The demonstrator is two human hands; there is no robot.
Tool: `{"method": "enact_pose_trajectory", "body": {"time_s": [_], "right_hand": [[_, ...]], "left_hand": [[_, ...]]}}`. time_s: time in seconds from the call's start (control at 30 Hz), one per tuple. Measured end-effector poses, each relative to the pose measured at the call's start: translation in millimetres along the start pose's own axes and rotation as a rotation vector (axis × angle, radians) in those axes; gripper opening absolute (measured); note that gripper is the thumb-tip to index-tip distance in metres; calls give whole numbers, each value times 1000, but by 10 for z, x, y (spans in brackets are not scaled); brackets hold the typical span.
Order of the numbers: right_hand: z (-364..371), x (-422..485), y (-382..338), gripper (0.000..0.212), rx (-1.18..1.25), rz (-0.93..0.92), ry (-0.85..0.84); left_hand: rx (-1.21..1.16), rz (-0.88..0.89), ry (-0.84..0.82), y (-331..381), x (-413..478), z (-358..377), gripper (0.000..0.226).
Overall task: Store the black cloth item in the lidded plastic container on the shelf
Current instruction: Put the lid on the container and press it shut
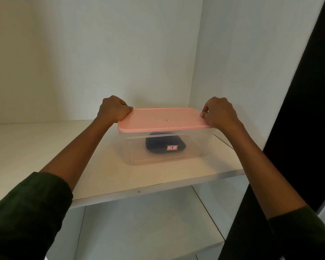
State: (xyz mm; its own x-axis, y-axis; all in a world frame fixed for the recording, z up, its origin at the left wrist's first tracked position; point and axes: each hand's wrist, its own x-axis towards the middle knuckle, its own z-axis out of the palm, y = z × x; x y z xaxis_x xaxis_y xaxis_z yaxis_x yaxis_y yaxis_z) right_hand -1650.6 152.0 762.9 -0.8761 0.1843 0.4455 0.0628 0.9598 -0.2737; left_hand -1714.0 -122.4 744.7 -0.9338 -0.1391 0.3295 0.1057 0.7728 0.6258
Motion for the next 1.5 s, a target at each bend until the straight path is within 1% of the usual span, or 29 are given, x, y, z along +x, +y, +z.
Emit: {"method": "enact_pose_trajectory", "body": {"time_s": [0.33, 0.4, 0.5, 0.57, 0.6, 0.67, 0.73, 0.87, 1.1, 1.3, 1.37, 1.4, 1.43, 1.5], "right_hand": [[-41, 5, 29, 23, 72, -28, -56], [-66, 32, 50, 22, 85, -17, -117], [-186, 130, 77, 22, 161, 35, -295], [-241, 222, 55, 26, 264, 88, -398], [-234, 286, 34, 31, 292, 102, -406], [-177, 405, -32, 42, 328, 109, -355], [-92, 477, -113, 44, 365, 98, -332], [32, 549, -177, 37, 310, 93, -366], [112, 674, -111, 38, 448, 207, -410], [102, 740, -134, 32, 450, 228, -458], [136, 750, -137, 25, 416, 207, -430], [162, 745, -143, 20, 361, 177, -389], [201, 734, -153, 16, 280, 131, -332], [291, 698, -164, 18, 130, 21, -214]], "left_hand": [[10, 5, 0, 24, -23, -21, 29], [20, 1, -7, 39, -29, -30, 29], [12, -18, 5, 46, -34, -45, 28], [9, -23, 7, 50, -46, -45, 28], [4, -27, 8, 50, -48, -43, 28], [2, -35, 10, 50, -54, -42, 27], [8, -45, 17, 55, -65, -45, 27], [4, -55, 26, 64, -86, -42, 25], [9, -60, 24, 96, -112, -45, 25], [-5, -60, 3, 93, -122, -60, 25], [-23, -63, 1, 85, -121, -53, 26], [-36, -64, 1, 83, -117, -44, 26], [-50, -65, 0, 80, -110, -37, 27], [-75, -69, -1, 84, -113, -20, 27]]}}
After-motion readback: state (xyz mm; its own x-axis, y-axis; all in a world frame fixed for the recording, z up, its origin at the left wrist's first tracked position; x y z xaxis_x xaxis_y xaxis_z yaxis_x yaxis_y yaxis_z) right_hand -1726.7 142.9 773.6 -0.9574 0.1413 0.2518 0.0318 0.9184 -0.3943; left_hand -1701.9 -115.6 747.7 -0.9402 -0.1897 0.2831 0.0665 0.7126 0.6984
